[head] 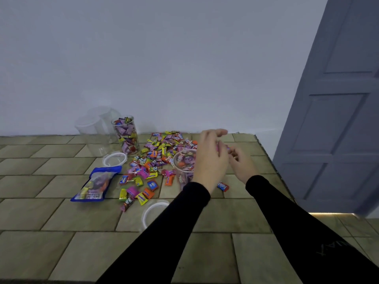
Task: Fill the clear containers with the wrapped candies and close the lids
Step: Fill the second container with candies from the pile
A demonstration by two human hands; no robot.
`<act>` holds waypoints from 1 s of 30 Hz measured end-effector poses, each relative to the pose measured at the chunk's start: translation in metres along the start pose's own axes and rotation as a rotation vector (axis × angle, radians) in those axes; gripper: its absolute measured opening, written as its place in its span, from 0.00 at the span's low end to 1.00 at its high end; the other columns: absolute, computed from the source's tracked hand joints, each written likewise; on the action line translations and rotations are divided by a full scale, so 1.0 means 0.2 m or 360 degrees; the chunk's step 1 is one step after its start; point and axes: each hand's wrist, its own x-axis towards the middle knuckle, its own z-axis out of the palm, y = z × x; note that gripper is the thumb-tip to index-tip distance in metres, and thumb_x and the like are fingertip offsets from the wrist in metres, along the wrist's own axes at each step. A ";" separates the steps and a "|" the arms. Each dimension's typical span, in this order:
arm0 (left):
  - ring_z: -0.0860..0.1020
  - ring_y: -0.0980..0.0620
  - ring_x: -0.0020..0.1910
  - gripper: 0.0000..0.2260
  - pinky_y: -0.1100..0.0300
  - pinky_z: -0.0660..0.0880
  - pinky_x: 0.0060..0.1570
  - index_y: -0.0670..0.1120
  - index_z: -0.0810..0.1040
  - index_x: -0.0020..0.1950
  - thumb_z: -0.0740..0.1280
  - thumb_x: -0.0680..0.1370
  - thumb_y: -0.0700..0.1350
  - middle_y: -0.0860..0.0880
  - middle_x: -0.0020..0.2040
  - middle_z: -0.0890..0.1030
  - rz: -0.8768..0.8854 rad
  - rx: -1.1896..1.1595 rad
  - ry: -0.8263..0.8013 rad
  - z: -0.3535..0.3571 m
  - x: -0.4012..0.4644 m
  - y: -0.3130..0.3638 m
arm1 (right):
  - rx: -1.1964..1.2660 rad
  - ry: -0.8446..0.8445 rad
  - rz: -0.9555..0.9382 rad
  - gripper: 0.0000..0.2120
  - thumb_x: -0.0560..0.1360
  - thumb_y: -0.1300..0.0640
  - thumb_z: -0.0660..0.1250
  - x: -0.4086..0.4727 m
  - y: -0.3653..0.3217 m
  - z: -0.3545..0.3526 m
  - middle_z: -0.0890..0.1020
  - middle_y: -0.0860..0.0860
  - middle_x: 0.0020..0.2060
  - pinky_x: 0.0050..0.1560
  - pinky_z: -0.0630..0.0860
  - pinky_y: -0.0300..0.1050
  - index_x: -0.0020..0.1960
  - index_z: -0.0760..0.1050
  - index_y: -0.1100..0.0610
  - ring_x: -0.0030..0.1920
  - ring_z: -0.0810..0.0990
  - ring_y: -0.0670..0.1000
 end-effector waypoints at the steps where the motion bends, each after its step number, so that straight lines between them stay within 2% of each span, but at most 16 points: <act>1: 0.70 0.58 0.55 0.12 0.73 0.65 0.54 0.42 0.75 0.59 0.58 0.80 0.35 0.48 0.58 0.72 -0.0013 0.0047 -0.0099 0.05 -0.02 0.00 | -0.0029 -0.0004 0.0027 0.04 0.77 0.59 0.62 0.01 0.03 -0.01 0.78 0.55 0.41 0.43 0.70 0.47 0.50 0.75 0.58 0.40 0.74 0.51; 3: 0.70 0.55 0.57 0.13 0.70 0.65 0.57 0.41 0.74 0.62 0.57 0.79 0.35 0.46 0.60 0.70 -0.0080 0.0130 -0.0251 0.15 -0.05 -0.04 | -0.0073 -0.0018 0.0076 0.05 0.77 0.59 0.63 0.02 0.07 -0.03 0.78 0.55 0.40 0.42 0.70 0.47 0.51 0.75 0.59 0.38 0.74 0.51; 6: 0.63 0.48 0.66 0.18 0.58 0.63 0.65 0.43 0.70 0.68 0.58 0.78 0.36 0.45 0.66 0.66 -0.0277 0.0409 -0.0451 0.29 -0.10 -0.16 | -0.0180 -0.0030 0.0137 0.04 0.75 0.63 0.62 0.06 0.15 -0.05 0.75 0.51 0.37 0.39 0.69 0.45 0.48 0.73 0.57 0.37 0.72 0.51; 10: 0.55 0.41 0.72 0.26 0.48 0.56 0.68 0.46 0.61 0.73 0.61 0.75 0.41 0.42 0.74 0.57 -0.0510 0.0893 -0.0727 0.39 -0.14 -0.34 | -0.0424 -0.0064 0.0144 0.05 0.75 0.63 0.62 0.12 0.26 -0.05 0.74 0.54 0.44 0.46 0.70 0.46 0.46 0.72 0.54 0.42 0.73 0.52; 14: 0.48 0.39 0.76 0.24 0.41 0.48 0.72 0.48 0.56 0.77 0.55 0.81 0.48 0.41 0.78 0.50 -0.0626 0.0984 -0.0795 0.49 -0.13 -0.44 | -0.0814 -0.0131 0.0149 0.10 0.76 0.59 0.62 0.19 0.32 -0.03 0.74 0.58 0.54 0.58 0.71 0.52 0.56 0.74 0.56 0.55 0.74 0.59; 16: 0.46 0.39 0.77 0.24 0.40 0.45 0.72 0.50 0.54 0.78 0.53 0.83 0.51 0.42 0.79 0.47 -0.0680 0.0972 -0.0771 0.54 -0.12 -0.48 | -0.0908 -0.0110 0.0154 0.12 0.77 0.58 0.61 0.22 0.34 -0.01 0.73 0.57 0.56 0.60 0.69 0.53 0.59 0.74 0.55 0.58 0.72 0.59; 21: 0.44 0.41 0.78 0.24 0.40 0.45 0.72 0.52 0.53 0.78 0.53 0.83 0.52 0.44 0.80 0.46 -0.0759 0.0984 -0.0704 0.61 -0.10 -0.58 | -0.1022 -0.0027 0.0057 0.16 0.79 0.54 0.59 0.35 0.39 0.04 0.70 0.58 0.62 0.64 0.66 0.51 0.66 0.70 0.56 0.64 0.68 0.59; 23: 0.47 0.40 0.77 0.24 0.39 0.47 0.71 0.50 0.55 0.78 0.50 0.82 0.53 0.43 0.79 0.49 -0.0807 0.0986 -0.0733 0.64 -0.08 -0.61 | -0.1112 -0.0081 0.0030 0.19 0.80 0.52 0.57 0.41 0.42 0.05 0.67 0.58 0.66 0.65 0.65 0.52 0.69 0.66 0.56 0.66 0.67 0.59; 24: 0.53 0.38 0.77 0.25 0.36 0.52 0.70 0.49 0.60 0.77 0.49 0.80 0.54 0.41 0.78 0.55 -0.0784 0.1029 -0.0691 0.66 -0.08 -0.63 | -0.1154 -0.0108 0.0007 0.20 0.81 0.50 0.57 0.44 0.43 0.06 0.66 0.58 0.67 0.66 0.65 0.52 0.71 0.65 0.56 0.67 0.66 0.59; 26: 0.72 0.36 0.65 0.26 0.35 0.71 0.57 0.48 0.76 0.66 0.51 0.74 0.55 0.39 0.67 0.75 -0.0669 0.1240 -0.0422 0.70 -0.05 -0.68 | -0.1177 -0.0171 -0.0040 0.22 0.81 0.47 0.56 0.49 0.46 0.07 0.64 0.57 0.71 0.69 0.62 0.54 0.73 0.63 0.53 0.70 0.64 0.59; 27: 0.75 0.38 0.59 0.23 0.39 0.76 0.49 0.49 0.81 0.59 0.56 0.71 0.56 0.41 0.59 0.80 -0.0656 0.1347 -0.0396 0.72 -0.04 -0.71 | -0.1191 -0.0204 -0.0055 0.23 0.81 0.45 0.55 0.51 0.46 0.07 0.62 0.57 0.73 0.70 0.61 0.56 0.73 0.62 0.51 0.71 0.62 0.58; 28: 0.74 0.40 0.56 0.20 0.43 0.78 0.45 0.50 0.82 0.55 0.62 0.69 0.57 0.43 0.55 0.82 -0.0674 0.1401 -0.0357 0.73 -0.03 -0.74 | -0.1215 -0.0250 -0.0059 0.24 0.81 0.44 0.54 0.53 0.48 0.08 0.60 0.56 0.74 0.71 0.59 0.58 0.74 0.61 0.50 0.73 0.59 0.58; 30: 0.69 0.44 0.53 0.21 0.48 0.78 0.43 0.49 0.82 0.53 0.75 0.63 0.56 0.44 0.53 0.81 -0.0651 0.1394 -0.0246 0.74 -0.01 -0.77 | -0.1276 -0.0342 -0.0052 0.25 0.81 0.42 0.52 0.57 0.49 0.10 0.57 0.55 0.76 0.72 0.58 0.60 0.75 0.59 0.49 0.75 0.56 0.58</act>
